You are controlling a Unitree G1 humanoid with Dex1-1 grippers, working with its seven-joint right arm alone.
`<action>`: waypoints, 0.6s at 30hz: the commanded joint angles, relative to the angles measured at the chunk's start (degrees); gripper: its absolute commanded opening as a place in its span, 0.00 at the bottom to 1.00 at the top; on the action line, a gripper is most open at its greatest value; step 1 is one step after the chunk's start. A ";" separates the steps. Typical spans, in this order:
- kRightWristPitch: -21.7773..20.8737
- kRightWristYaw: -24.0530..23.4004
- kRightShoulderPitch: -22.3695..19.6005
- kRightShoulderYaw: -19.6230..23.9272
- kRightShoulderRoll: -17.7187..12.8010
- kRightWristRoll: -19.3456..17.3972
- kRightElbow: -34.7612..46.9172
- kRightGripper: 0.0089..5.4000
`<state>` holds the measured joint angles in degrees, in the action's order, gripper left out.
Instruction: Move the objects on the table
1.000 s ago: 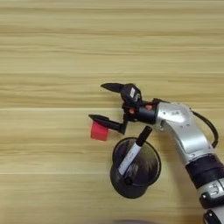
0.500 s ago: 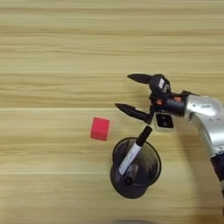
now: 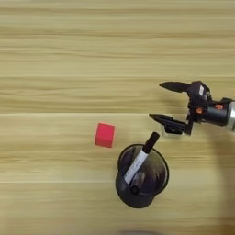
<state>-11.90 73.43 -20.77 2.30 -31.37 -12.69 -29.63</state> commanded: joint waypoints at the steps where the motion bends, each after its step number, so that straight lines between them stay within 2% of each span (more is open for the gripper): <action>1: -1.58 1.00 -4.41 1.88 -3.88 -1.37 0.40 1.00; 7: -1.94 5.28 -3.58 1.36 -4.51 -1.04 -1.78 1.00; 14: -4.18 6.13 -3.43 0.94 -4.59 0.37 -4.32 1.00; 18: -6.15 5.46 -3.49 0.04 -4.44 2.45 -7.27 1.00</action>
<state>-16.09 81.41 -21.04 2.06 -33.10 -11.19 -36.99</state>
